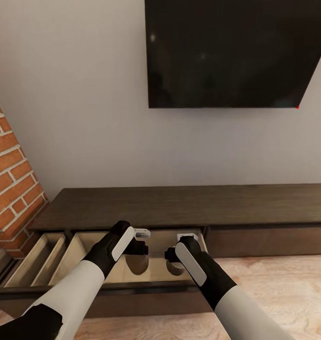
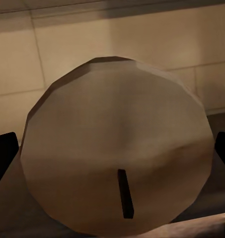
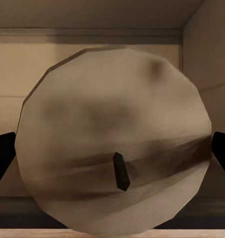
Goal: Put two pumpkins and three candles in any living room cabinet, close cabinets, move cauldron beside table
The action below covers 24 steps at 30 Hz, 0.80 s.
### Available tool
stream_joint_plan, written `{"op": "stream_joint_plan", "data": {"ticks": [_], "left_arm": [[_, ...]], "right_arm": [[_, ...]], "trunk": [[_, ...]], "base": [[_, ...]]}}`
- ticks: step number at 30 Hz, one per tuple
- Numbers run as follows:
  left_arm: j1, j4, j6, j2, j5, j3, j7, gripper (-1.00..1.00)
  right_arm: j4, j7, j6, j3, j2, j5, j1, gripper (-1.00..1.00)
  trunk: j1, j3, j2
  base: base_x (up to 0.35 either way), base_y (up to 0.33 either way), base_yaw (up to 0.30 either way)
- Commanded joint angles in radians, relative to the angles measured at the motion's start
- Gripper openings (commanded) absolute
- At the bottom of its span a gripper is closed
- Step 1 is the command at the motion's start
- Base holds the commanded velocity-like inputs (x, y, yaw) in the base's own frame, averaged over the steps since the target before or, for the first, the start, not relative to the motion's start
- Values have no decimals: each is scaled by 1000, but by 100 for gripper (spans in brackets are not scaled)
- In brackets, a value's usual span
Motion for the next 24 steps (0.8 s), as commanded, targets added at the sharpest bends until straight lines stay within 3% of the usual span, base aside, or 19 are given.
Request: {"op": "stream_joint_plan", "data": {"ticks": [1, 14, 24], "left_arm": [[-1, -1, 2, 0, 10, -3, 10, -100], [-1, -6, 2, 0, 10, -3, 8, -100], [-1, -8, 2, 0, 10, -3, 8, -100]], "right_arm": [[-1, -10, 0, 2, 0, -9, -1, -100], [-1, -10, 0, 2, 0, -9, -1, -100], [-1, -10, 0, 2, 0, -9, -1, -100]], "trunk": [[4, -4, -8], [11, -10, -22], [11, -10, -22]], "base": [[0, 0, 0], [2, 0, 0], [114, -54, 0]]}}
